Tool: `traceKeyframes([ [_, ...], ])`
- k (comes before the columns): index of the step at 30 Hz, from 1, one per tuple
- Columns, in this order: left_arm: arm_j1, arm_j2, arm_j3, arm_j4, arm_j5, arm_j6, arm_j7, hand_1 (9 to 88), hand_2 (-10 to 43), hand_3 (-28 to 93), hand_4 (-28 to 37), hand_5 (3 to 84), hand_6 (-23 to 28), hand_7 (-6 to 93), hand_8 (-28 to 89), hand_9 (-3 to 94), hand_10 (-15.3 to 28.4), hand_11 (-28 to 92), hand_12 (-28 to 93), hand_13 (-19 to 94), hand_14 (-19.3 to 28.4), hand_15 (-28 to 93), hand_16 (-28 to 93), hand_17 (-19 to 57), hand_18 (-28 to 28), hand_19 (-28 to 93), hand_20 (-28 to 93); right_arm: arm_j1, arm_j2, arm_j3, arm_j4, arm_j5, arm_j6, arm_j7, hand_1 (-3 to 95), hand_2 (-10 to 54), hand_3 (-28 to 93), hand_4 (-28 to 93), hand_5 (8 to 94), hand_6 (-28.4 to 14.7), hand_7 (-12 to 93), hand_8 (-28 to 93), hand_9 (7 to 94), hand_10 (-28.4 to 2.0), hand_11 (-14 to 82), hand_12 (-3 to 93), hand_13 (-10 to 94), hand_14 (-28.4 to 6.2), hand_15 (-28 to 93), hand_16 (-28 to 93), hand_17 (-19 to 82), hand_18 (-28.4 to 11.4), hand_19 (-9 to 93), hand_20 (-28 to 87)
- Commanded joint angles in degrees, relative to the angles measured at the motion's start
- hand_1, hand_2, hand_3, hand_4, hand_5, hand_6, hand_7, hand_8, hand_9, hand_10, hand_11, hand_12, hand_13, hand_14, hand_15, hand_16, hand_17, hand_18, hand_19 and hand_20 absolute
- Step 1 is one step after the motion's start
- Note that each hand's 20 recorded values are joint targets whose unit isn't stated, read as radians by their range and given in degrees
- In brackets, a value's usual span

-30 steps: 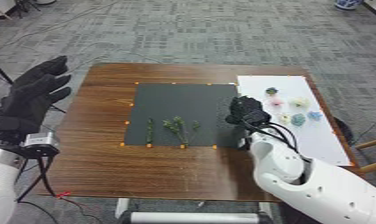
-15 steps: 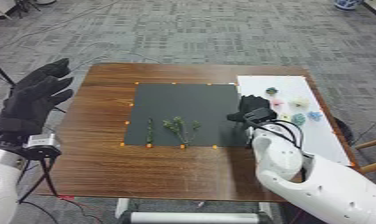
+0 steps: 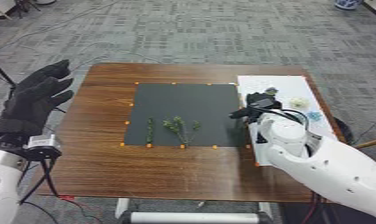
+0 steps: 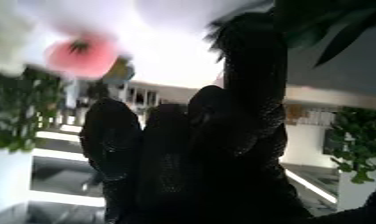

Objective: Arrange flowers

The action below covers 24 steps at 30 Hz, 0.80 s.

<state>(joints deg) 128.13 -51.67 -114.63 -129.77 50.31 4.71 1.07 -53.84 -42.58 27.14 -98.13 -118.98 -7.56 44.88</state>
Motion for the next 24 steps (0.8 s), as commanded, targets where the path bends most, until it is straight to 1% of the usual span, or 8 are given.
traceKeyframes([
  [1, -0.5, -0.01, 0.19, -0.04, -0.07, 0.35, -0.55, 25.8, -2.6, 70, -25.7, 22.9, 2.6, 19.4, -9, 14.5, 9.4, 19, 19, 5, 12.3, 37, -4, -11.7, 17.8, 39, 8, 1.7, -4.2, -2.7, 2.3, 0.1, -5.1, 0.4, 6.4, -7.0, 68, -28, 84.8, 0.4, 53, -6, 86.8, -9.8, 59.6, 51.0, 82, -8.9, 84, 42, 49, -25.2, 93, 68],
  [7, -0.1, 0.16, -0.19, -0.08, -0.1, 0.05, -0.46, 25.8, -2.6, 70, -25.8, 22.9, 2.5, 19.5, -9, 14.5, 9.4, 19, 19, 5, 12.2, 37, -4, -11.7, 17.8, 39, 8, 1.9, -4.2, -3.1, 2.5, -0.1, -10.4, 1.6, 7.3, -7.8, 72, -28, 84.7, 0.5, 52, -6, 86.7, -9.6, 59.1, 50.9, 82, -8.9, 83, 42, 49, -25.0, 93, 67],
  [9, 0.4, 0.01, -0.49, -0.24, -0.1, 0.05, -0.47, 25.8, -2.6, 70, -25.8, 22.9, 2.5, 19.4, -9, 14.6, 9.4, 19, 19, 5, 12.2, 37, -4, -11.7, 17.7, 39, 8, 1.1, -4.8, -2.2, 2.2, 0.5, -11.9, 0.7, 9.1, -8.7, 75, -28, 84.7, 0.5, 52, -6, 86.6, -9.6, 59.0, 51.0, 82, -8.9, 83, 42, 49, -25.0, 93, 67],
  [10, 0.3, 0.05, -0.41, -0.2, -0.11, 0.07, -0.38, 25.8, -2.6, 70, -25.9, 22.9, 2.5, 19.4, -9, 14.6, 9.4, 19, 19, 5, 12.2, 37, -4, -11.7, 17.7, 39, 8, 1.2, -4.8, -2.7, 2.0, 0.6, -12.1, 0.6, 13.8, -9.3, 78, -28, 84.4, 0.6, 52, -6, 86.4, -9.4, 58.6, 51.0, 82, -8.6, 83, 42, 49, -25.0, 93, 67],
  [14, 0.1, 0.07, -0.18, -0.05, -0.17, -0.14, -0.53, 25.9, -2.7, 70, -25.9, 22.9, 2.5, 19.3, -9, 14.6, 9.3, 19, 19, 5, 12.2, 37, -4, -11.7, 17.7, 39, 8, -0.4, -5.3, -3.1, 0.8, -0.3, -10.4, -1.2, 26.3, -9.5, 83, -27, 83.1, 1.2, 51, -4, 85.5, -8.8, 58.2, 50.9, 81, -7.9, 82, 43, 48, -24.2, 93, 65],
  [15, 0.0, 0.07, -0.16, 0.0, -0.17, -0.27, -0.56, 25.9, -2.6, 70, -26.0, 22.9, 2.5, 19.3, -9, 14.6, 9.3, 19, 19, 5, 12.2, 37, -4, -11.7, 17.7, 39, 8, -0.8, -5.2, -3.3, 0.4, -0.6, -9.3, -2.0, 33.2, -9.5, 83, -28, 82.3, 1.6, 48, 13, 85.3, -8.6, 58.2, 50.9, 81, -7.6, 82, 43, 48, -24.0, 93, 65],
  [16, -0.1, 0.11, -0.13, 0.03, -0.17, -0.38, -0.55, 25.8, -2.6, 70, -25.9, 22.9, 2.5, 19.3, -9, 14.6, 9.4, 19, 19, 5, 12.2, 37, -4, -11.7, 17.7, 39, 8, -1.3, -5.2, -3.1, -0.1, -0.5, -9.1, -2.5, 38.6, -9.5, 82, -27, 81.8, 2.1, 47, 21, 85.0, -8.3, 58.2, 51.0, 81, -7.2, 82, 43, 48, -23.5, 93, 64],
  [24, -0.8, 0.64, -0.09, 0.36, -0.12, -0.36, -0.53, 25.8, -2.8, 70, -26.1, 22.9, 2.4, 19.7, -9, 14.6, 9.4, 19, 19, 5, 12.1, 37, -4, -11.6, 17.7, 39, 8, -4.6, -5.1, -2.3, -1.2, 0.0, 0.7, -8.6, 41.6, -9.5, 84, -26, 81.0, 1.5, 46, 24, 84.5, -7.9, 58.5, 51.1, 81, -6.7, 82, 43, 47, -23.1, 93, 63],
])
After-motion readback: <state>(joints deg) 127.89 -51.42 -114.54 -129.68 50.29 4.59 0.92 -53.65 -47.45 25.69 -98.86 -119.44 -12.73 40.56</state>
